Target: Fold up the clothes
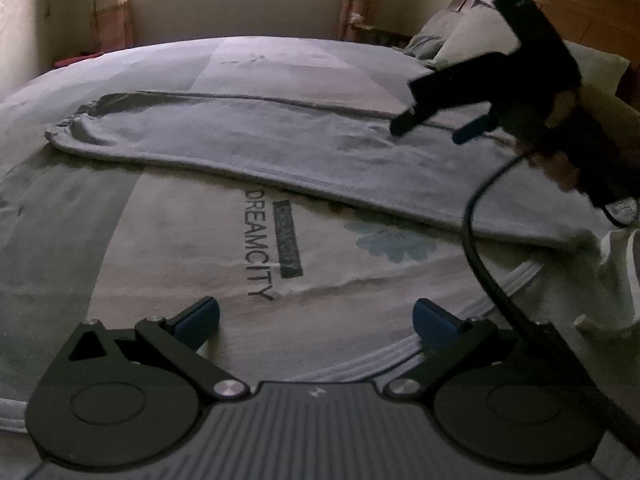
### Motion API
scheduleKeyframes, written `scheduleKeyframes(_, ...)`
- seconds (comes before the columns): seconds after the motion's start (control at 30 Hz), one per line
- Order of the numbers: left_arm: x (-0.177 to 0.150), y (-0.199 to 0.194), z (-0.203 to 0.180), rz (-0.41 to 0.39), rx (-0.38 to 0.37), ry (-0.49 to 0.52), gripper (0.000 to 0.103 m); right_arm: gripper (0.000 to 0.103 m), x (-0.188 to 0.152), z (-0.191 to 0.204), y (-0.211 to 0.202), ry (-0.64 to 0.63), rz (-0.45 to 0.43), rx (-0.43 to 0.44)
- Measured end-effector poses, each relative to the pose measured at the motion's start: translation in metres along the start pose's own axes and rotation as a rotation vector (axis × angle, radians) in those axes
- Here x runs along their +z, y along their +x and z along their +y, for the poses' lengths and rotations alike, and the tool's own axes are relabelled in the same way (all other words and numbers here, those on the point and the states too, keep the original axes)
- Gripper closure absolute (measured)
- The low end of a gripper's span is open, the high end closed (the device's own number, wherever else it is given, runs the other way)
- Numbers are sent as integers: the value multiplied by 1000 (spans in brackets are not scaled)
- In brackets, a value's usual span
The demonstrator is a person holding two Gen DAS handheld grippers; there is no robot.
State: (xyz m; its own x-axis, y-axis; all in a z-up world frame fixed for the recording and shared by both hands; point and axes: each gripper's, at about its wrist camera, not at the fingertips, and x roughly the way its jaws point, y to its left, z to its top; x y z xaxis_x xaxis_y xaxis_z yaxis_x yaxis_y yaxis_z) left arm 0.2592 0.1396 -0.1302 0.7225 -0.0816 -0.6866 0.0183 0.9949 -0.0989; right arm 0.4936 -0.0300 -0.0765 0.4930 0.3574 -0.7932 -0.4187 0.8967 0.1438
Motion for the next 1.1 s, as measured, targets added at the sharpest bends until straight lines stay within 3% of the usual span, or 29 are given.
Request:
scheduleKeyframes(0.1,-1,-1,-9,1,-21,33,1,0,-12,-12,-22,-37,-13,-15)
scheduleKeyframes(0.23,-3,1,-22,8,-23,87,1,0,-27,-58,-60,-16,-38,-106)
scheduleKeyframes(0.4,-5,4,-37,15,-20,152,1,0,-56,-132,-98,144,-31,-200)
scheduleKeyframes(0.7,-5,9,-35,17,-21,119,1,0,-98,-231,-95,449,-73,-162)
scheduleKeyframes(0.9,-4,10,-36,6,-15,105,1,0,-99,-265,-86,540,-129,-231)
scheduleKeyframes(1.1,-3,3,-40,-11,-37,113,1,0,-112,-245,-136,488,-157,-213)
